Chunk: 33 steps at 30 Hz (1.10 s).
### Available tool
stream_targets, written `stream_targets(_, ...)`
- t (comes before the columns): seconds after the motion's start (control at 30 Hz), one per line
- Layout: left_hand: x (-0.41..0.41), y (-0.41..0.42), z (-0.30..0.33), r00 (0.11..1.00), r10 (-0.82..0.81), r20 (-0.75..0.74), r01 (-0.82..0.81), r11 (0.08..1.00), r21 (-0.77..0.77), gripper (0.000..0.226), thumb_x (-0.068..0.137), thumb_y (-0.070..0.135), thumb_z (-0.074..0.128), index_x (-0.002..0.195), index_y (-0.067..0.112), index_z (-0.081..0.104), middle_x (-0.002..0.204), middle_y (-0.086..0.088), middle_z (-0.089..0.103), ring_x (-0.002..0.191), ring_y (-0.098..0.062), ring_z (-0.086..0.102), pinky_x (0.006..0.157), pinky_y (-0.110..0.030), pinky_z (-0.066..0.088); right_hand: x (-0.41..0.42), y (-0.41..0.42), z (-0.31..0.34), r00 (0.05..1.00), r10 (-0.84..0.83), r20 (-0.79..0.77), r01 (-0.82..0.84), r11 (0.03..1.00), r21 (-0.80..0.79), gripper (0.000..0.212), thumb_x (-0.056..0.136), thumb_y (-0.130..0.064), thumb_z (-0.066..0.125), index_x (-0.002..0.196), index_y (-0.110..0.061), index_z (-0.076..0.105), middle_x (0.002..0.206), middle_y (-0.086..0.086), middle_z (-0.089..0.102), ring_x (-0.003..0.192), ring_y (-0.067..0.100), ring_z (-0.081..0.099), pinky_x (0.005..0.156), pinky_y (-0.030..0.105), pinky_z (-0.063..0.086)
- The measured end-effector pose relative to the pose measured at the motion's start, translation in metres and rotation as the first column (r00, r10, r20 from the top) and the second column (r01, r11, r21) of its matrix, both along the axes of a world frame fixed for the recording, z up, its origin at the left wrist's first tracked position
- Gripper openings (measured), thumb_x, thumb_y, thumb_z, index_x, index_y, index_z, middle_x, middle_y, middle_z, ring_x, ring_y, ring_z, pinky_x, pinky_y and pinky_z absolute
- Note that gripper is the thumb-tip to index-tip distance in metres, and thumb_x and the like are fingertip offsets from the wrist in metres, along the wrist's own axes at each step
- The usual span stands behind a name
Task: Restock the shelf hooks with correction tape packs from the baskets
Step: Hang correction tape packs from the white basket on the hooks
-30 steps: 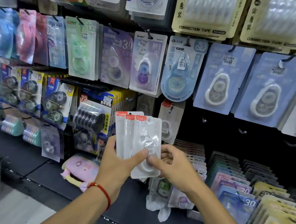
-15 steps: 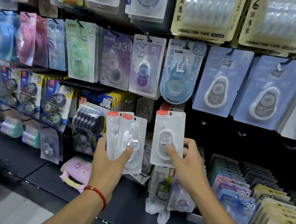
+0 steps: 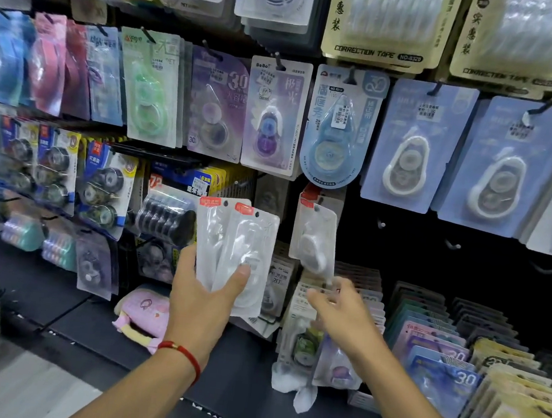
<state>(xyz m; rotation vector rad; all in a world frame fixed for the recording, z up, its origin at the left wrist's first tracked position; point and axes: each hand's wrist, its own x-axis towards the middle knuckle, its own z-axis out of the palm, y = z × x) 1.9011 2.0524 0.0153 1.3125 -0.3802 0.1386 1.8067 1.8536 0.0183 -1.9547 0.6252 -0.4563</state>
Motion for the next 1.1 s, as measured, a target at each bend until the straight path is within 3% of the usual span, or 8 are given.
stream_targets(0.2,-0.009,-0.008,0.000,0.985,-0.162,-0.050,0.161,0.987,-0.028,0.056,0.073,0.024,0.093,0.120,0.026,0.063,0.109,0.006,0.078,0.100,-0.012,0.076,0.075,-0.022,0.060,-0.007,0.020,0.017,0.945,0.316,0.088,-0.319,0.947,0.030,0.045,0.079,-0.063,0.072,0.115,-0.036,0.071,0.107,-0.005,0.076,0.097,0.013,0.075,0.084,0.042,0.065)
stream_targets(0.4,-0.014,-0.011,0.002,0.969,-0.239,-0.056,0.237,0.970,-0.043,0.065,0.067,0.034,0.098,0.122,0.027,0.063,0.110,0.003,0.079,0.100,-0.014,0.077,0.075,-0.023,0.061,-0.007,0.026,0.021,0.939,0.282,0.197,-0.288,0.958,0.002,0.038,0.085,-0.048,0.080,0.110,-0.024,0.067,0.100,-0.002,0.079,0.088,0.024,0.077,0.073,0.042,0.066)
stream_targets(0.5,-0.013,-0.009,0.004,0.967,-0.239,-0.088,0.236,0.971,-0.044,0.049,0.072,0.046,0.091,0.114,0.036,0.067,0.110,0.002,0.079,0.102,-0.018,0.076,0.084,-0.038,0.064,-0.008,0.023,0.023,0.935,0.231,0.270,-0.252,0.967,0.043,0.033,0.090,-0.043,0.075,0.112,-0.024,0.061,0.104,-0.002,0.079,0.087,0.019,0.077,0.064,0.038,0.062)
stream_targets(0.6,-0.005,-0.007,0.000,0.969,-0.201,-0.145,0.192,0.979,-0.072,0.022,0.091,0.026,0.079,0.109,0.034,0.068,0.112,0.001,0.078,0.110,-0.023,0.073,0.102,-0.054,0.055,-0.009,0.020,0.026,0.936,0.156,0.315,-0.174,0.984,0.031,0.030,0.094,-0.045,0.071,0.114,-0.027,0.057,0.103,-0.006,0.078,0.080,0.017,0.075,0.058,0.035,0.060)
stream_targets(0.7,0.000,-0.005,-0.002,0.955,-0.195,-0.224,0.173,0.979,-0.111,0.030,0.092,0.005,0.071,0.101,0.034,0.071,0.110,-0.003,0.078,0.112,-0.030,0.072,0.105,-0.062,0.051,-0.010,0.019,0.029,0.941,0.094,0.325,-0.113,0.993,0.039,0.027,0.099,-0.042,0.069,0.116,-0.027,0.056,0.103,-0.008,0.078,0.076,0.025,0.075,0.057,0.045,0.062)
stream_targets(0.8,0.003,-0.004,-0.002,0.950,-0.183,-0.253,0.158,0.981,-0.115,0.034,0.090,0.002,0.071,0.106,0.031,0.071,0.112,-0.004,0.077,0.113,-0.032,0.071,0.106,-0.063,0.050,-0.011,0.020,0.030,0.944,0.066,0.323,-0.090,0.994,0.062,0.026,0.099,-0.041,0.069,0.115,-0.024,0.057,0.100,-0.006,0.079,0.068,0.033,0.073,0.060,0.055,0.060)
stream_targets(0.93,0.003,-0.003,0.000,0.948,-0.176,-0.265,0.138,0.978,-0.155,0.034,0.081,0.010,0.073,0.111,0.026,0.068,0.115,-0.006,0.076,0.115,-0.034,0.069,0.107,-0.064,0.049,-0.011,0.023,0.032,0.932,0.060,0.358,-0.081,0.996,0.044,0.025,0.099,-0.039,0.070,0.113,-0.022,0.058,0.098,-0.007,0.079,0.052,0.024,0.066,0.056,0.049,0.058)
stream_targets(1.1,0.001,-0.003,0.002,0.971,-0.150,-0.187,0.130,0.985,-0.117,0.032,0.089,0.006,0.070,0.107,0.032,0.065,0.103,0.012,0.077,0.103,-0.017,0.073,0.084,-0.035,0.055,-0.006,0.023,0.030,0.925,0.013,0.379,-0.051,0.995,0.089,0.028,0.097,-0.042,0.071,0.114,-0.022,0.061,0.098,-0.005,0.079,0.060,0.023,0.074,0.062,0.043,0.063)
